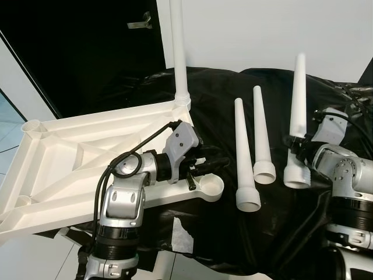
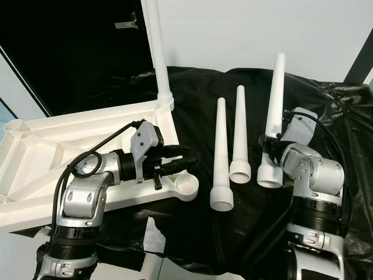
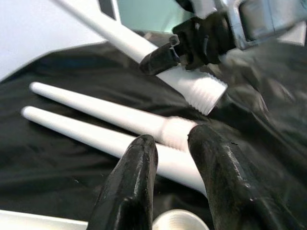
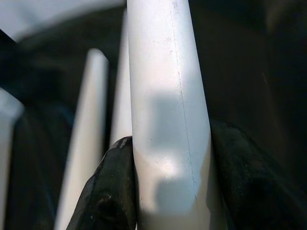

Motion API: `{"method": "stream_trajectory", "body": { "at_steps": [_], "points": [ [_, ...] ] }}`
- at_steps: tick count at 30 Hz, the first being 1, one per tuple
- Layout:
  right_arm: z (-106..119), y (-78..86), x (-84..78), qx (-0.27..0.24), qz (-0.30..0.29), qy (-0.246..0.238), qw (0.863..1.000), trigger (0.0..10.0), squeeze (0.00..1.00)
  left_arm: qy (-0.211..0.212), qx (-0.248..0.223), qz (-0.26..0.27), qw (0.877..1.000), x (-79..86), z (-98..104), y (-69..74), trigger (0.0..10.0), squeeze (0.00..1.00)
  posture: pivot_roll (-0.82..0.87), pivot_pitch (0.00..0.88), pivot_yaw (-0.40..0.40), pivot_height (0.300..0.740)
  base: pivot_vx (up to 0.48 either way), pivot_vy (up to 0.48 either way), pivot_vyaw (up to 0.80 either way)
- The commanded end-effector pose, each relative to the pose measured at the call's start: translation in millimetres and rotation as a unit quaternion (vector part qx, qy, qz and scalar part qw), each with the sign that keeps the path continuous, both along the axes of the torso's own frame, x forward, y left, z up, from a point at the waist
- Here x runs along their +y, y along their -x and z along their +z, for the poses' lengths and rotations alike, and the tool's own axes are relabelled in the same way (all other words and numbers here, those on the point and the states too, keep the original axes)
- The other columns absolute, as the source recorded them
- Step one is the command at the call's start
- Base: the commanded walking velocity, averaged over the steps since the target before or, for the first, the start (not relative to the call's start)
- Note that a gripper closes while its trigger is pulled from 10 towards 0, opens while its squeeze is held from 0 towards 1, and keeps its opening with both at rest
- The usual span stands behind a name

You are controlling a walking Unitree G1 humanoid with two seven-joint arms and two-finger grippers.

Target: Building children table

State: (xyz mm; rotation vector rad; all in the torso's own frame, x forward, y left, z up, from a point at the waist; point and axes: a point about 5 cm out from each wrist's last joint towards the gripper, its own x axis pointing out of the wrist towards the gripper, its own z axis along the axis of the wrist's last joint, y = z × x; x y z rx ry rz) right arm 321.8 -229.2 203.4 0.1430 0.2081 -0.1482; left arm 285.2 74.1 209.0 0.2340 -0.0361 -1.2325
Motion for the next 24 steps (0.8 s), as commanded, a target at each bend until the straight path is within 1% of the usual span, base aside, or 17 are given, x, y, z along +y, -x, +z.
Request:
{"method": "stream_trajectory", "body": {
  "at_steps": [1,3,4,5,7,9,10,11,13,14,15,17,18,20,22,23,24],
  "points": [
    [11.5,0.6,8.1,-0.049,0.01,0.019,0.999,10.0,0.0,0.032,-0.014,0.151,0.988,9.5,4.4,-16.0,10.0,0.0,-0.05,0.0,0.03,0.74,0.0,0.0,0.0],
    [12.7,1.7,16.9,-0.085,0.018,0.049,0.995,10.0,0.0,0.037,-0.017,0.163,0.986,12.6,7.3,-20.3,10.0,0.0,-0.04,0.0,0.033,0.74,0.0,0.0,0.0],
    [12.8,2.3,22.0,-0.104,0.023,0.053,0.993,10.0,0.0,0.039,-0.013,0.171,0.984,14.4,8.1,-23.2,10.0,0.0,-0.04,0.0,0.037,0.74,0.0,0.0,0.0],
    [13.2,2.8,32.9,-0.133,0.049,0.059,0.988,10.0,0.0,0.048,-0.007,0.182,0.982,17.5,10.8,-28.8,10.0,0.0,-0.04,0.0,0.042,0.74,0.0,0.0,0.0],
    [13.2,2.8,32.9,-0.133,0.049,0.059,0.988,10.0,0.0,0.048,-0.007,0.182,0.982,17.5,10.8,-28.8,10.0,0.0,-0.04,0.0,0.042,0.74,0.0,0.0,0.0],
    [13.0,3.0,39.5,-0.15,0.064,0.067,0.984,10.0,0.0,0.062,0.001,0.179,0.982,19.0,13.0,-31.5,10.0,0.0,-0.04,0.0,0.05,0.74,0.0,0.0,0.0],
    [13.0,3.0,39.5,-0.15,0.064,0.067,0.984,10.0,0.0,0.062,0.001,0.179,0.982,19.0,13.0,-31.5,10.0,0.0,-0.04,0.0,0.05,0.74,0.0,0.0,0.0],
    [12.9,3.4,43.2,-0.16,0.071,0.072,0.982,10.0,0.0,0.07,0.008,0.178,0.982,20.2,14.6,-33.4,10.0,0.07,-0.04,0.0,0.052,0.74,0.0,0.0,0.0],
    [12.9,3.4,43.2,-0.16,0.071,0.072,0.982,10.0,0.0,0.07,0.008,0.178,0.982,20.2,14.6,-33.4,10.0,0.07,-0.04,0.0,0.052,0.74,0.0,0.0,0.0],
    [12.7,4.5,48.3,-0.173,0.081,0.082,0.978,10.0,0.0,0.083,0.019,0.172,0.981,21.5,16.5,-35.2,10.0,0.88,-0.04,0.0,0.056,0.74,0.0,0.0,0.0],
    [12.4,6.2,55.8,-0.193,0.099,0.098,0.971,10.0,0.0,0.098,0.032,0.165,0.981,22.7,19.2,-37.3,10.0,1.0,-0.03,0.0,0.058,0.74,0.0,0.0,0.0],
    [11.6,9.2,67.5,-0.219,0.132,0.118,0.96,10.0,0.0,0.119,0.041,0.153,0.98,23.2,24.5,-38.9,10.0,1.0,-0.03,0.0,0.059,0.74,0.0,0.0,0.0],
    [11.6,9.2,67.5,-0.219,0.132,0.118,0.96,10.0,0.0,0.119,0.041,0.153,0.98,23.2,24.5,-38.9,10.0,1.0,-0.03,0.0,0.059,0.74,0.0,0.0,0.0],
    [9.7,11.5,77.7,-0.237,0.16,0.135,0.949,10.0,0.0,0.132,0.046,0.139,0.98,22.1,29.2,-39.3,10.0,1.0,-0.03,0.0,0.055,0.74,0.0,0.0,0.0],
    [9.7,11.5,77.7,-0.237,0.16,0.135,0.949,10.0,0.0,0.132,0.046,0.139,0.98,22.1,29.2,-39.3,10.0,1.0,-0.03,0.0,0.055,0.74,0.0,0.0,0.0],
    [8.3,12.1,81.6,-0.244,0.17,0.142,0.944,10.0,0.0,0.139,0.047,0.136,0.98,21.8,31.3,-40.1,10.0,1.0,-0.03,0.0,0.055,0.74,0.0,0.0,0.0],
    [8.3,12.1,81.6,-0.244,0.17,0.142,0.944,10.0,0.0,0.139,0.047,0.136,0.98,21.8,31.3,-40.1,10.0,1.0,-0.03,0.0,0.055,0.74,0.0,0.0,0.0]
  ]
}}
